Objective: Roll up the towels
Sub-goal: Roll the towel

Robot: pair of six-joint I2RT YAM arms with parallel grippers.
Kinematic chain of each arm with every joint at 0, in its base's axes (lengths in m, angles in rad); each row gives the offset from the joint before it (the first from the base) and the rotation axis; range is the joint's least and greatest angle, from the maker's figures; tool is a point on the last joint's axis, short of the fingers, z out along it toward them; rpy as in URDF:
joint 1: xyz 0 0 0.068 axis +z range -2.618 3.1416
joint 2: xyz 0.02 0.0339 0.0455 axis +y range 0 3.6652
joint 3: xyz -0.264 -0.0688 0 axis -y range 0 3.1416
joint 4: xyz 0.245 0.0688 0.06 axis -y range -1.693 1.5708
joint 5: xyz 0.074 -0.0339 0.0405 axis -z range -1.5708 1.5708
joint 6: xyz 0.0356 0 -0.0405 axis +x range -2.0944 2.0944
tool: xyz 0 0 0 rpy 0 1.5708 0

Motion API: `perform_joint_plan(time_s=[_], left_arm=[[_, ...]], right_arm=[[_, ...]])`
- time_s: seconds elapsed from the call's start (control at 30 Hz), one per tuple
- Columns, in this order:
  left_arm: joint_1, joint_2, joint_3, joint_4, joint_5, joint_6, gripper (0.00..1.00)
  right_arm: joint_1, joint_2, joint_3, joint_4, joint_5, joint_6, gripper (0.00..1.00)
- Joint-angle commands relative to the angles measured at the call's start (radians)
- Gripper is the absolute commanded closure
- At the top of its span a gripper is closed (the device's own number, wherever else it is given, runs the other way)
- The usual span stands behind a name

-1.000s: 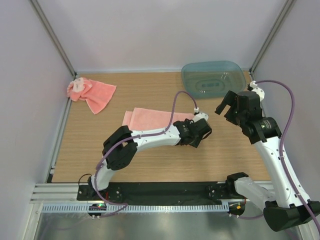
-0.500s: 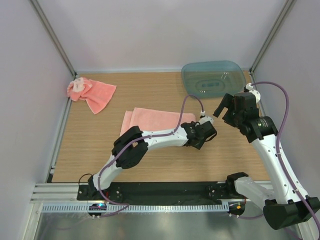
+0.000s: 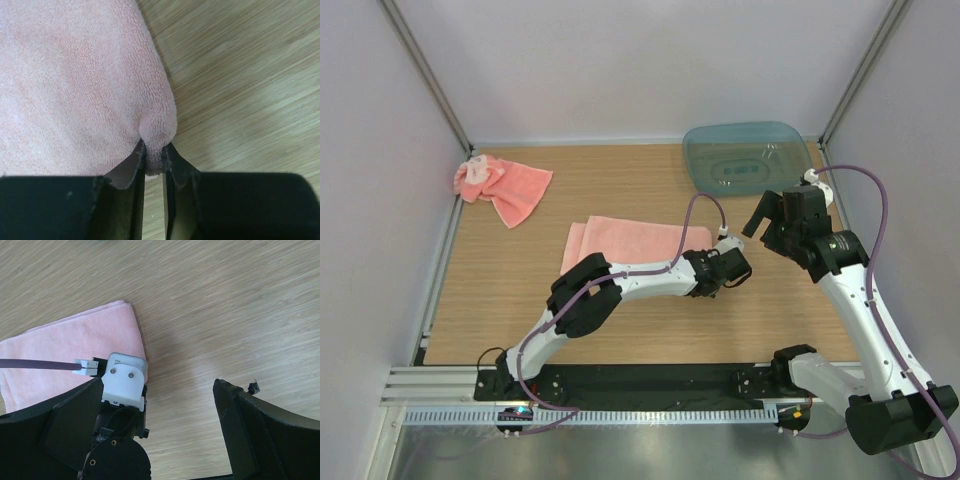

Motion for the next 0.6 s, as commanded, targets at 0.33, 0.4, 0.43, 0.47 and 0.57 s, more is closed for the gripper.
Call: perform_joint_plan(time_s=[0.33,0.4,0.43,0.47,0.57], left_arm=[[-0.009,-0.201,-0.299,0.135,-0.061,-0.107,1.0],[-0.009,-0.256,-0.34,0.163,-0.069,-0.126,1.0],[-0.009,-0.268,-0.361,0.175,-0.069,-0.127,1.0],[-0.009,-0.285,-0.39,0.183,-0.067,-0.13,1.0],[-0.009,-0.333,-0.43,0.201,-0.062,-0.143,1.0]], right_arm=[[-0.018,0.132,-0.114,0.206,-0.32,0.075,0.0],[-0.021,0.17,-0.15,0.243,-0.367,0.099,0.0],[-0.021,0.185,-0.162,0.289,-0.386,0.111,0.0],[-0.023,0.216,-0.174,0.314,-0.412,0.133,0.0],[-0.021,0.3,-0.237,0.433,-0.521,0.173,0.0]])
